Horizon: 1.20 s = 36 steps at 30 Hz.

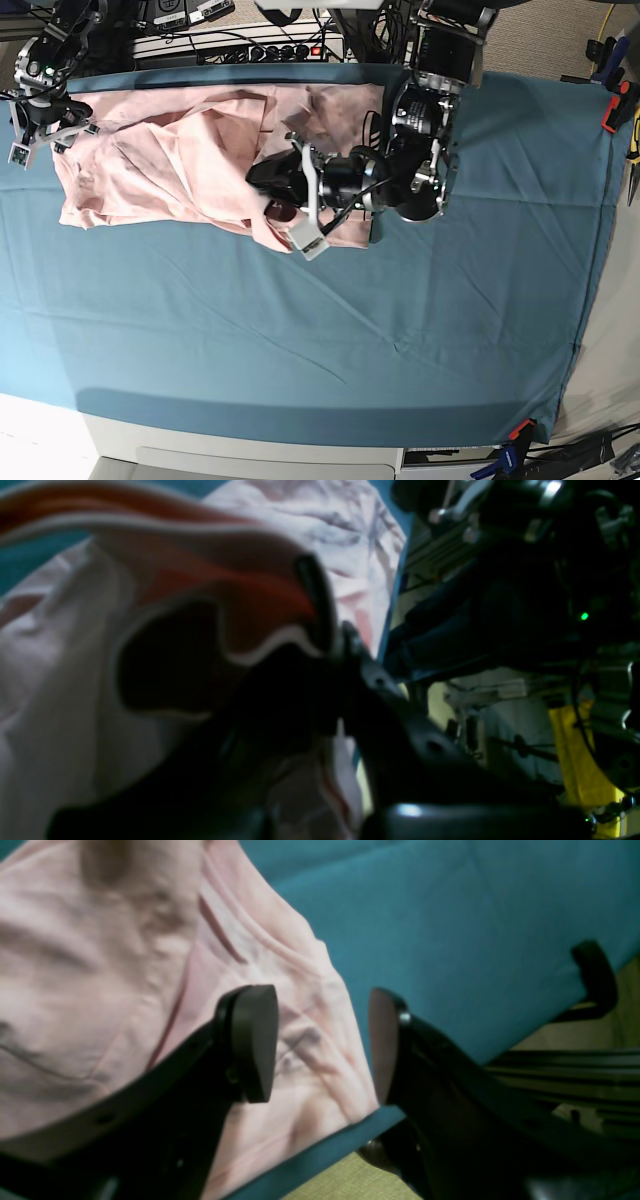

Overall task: Fold the T-shirt properly
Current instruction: 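Carry the grasped shirt end with the left gripper toward the right gripper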

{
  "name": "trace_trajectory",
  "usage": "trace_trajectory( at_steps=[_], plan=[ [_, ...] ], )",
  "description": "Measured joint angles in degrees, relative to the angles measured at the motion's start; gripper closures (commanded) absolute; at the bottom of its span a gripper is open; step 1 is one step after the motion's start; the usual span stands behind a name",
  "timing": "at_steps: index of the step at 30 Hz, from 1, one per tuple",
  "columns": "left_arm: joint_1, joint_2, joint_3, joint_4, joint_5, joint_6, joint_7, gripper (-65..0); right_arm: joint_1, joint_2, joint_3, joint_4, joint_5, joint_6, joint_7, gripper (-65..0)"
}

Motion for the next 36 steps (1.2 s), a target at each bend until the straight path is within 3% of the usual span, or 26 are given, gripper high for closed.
trace_trajectory(
  at_steps=[10,20,21,24,26,36],
  plan=[
    [-0.24,3.26,3.72,-0.02,3.39,0.90,-1.55,0.0,-0.02,0.20,0.00,0.00,-0.02,-0.15,0.22,-29.3],
    [-0.24,3.26,3.80,-0.02,6.75,0.92,-3.41,0.0,-0.02,0.17,0.00,0.00,0.28,-0.13,0.22,-29.3],
    [-0.24,3.26,3.80,-0.02,6.82,0.92,-3.41,-2.3,-0.02,0.17,0.00,0.00,0.52,-0.13,0.22,-29.3],
    [-0.24,3.26,3.82,-0.02,6.78,0.85,-3.48,-20.3,-0.04,0.17,0.00,0.00,0.50,-0.15,0.22,-29.3],
    [-0.24,3.28,3.91,-0.02,6.82,0.00,-3.65,-28.9,-0.02,0.17,0.00,0.00,0.50,-0.13,0.22,-29.3],
    [-0.26,3.26,9.57,-0.02,9.25,0.00,-5.33,-30.8,-0.02,0.17,0.00,0.00,0.50,-0.13,0.22,-29.3]
  ],
)
